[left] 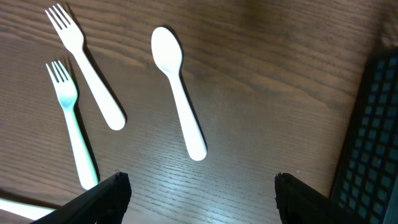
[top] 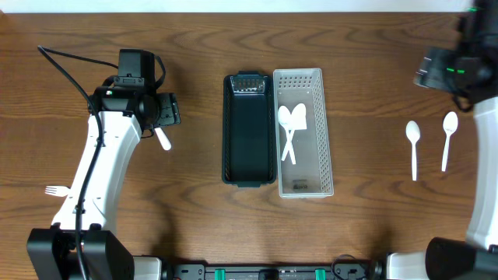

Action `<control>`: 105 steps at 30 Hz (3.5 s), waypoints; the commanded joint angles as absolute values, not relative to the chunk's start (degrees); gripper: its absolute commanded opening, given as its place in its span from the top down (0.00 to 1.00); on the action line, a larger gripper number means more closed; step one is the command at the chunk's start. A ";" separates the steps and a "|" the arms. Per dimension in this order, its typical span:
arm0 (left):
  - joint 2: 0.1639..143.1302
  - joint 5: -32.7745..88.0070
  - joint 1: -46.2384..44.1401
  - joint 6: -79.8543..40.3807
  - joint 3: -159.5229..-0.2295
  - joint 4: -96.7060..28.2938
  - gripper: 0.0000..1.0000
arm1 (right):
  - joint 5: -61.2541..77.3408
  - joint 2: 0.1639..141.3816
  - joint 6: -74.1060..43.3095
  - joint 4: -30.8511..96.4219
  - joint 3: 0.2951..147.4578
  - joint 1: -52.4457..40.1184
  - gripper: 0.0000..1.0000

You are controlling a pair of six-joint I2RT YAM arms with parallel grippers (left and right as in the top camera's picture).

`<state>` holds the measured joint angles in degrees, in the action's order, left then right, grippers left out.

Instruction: Pack container

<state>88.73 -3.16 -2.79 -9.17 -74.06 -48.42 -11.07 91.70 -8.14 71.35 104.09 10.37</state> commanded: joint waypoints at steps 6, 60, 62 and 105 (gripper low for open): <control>88.84 -3.22 -2.92 -9.45 -75.18 -48.60 0.23 | -7.03 94.41 0.32 61.34 84.64 20.84 0.14; 88.84 -3.22 -2.92 -9.45 -75.18 -48.62 0.23 | 14.76 98.65 -10.94 35.79 66.37 12.53 0.99; 88.84 -3.22 -2.92 -9.45 -75.18 -48.62 0.23 | 16.80 95.55 -10.94 36.27 69.69 8.86 0.99; 88.84 -3.22 -2.92 -9.45 -75.18 -49.43 0.22 | -8.58 92.71 -5.91 56.84 97.58 9.45 0.35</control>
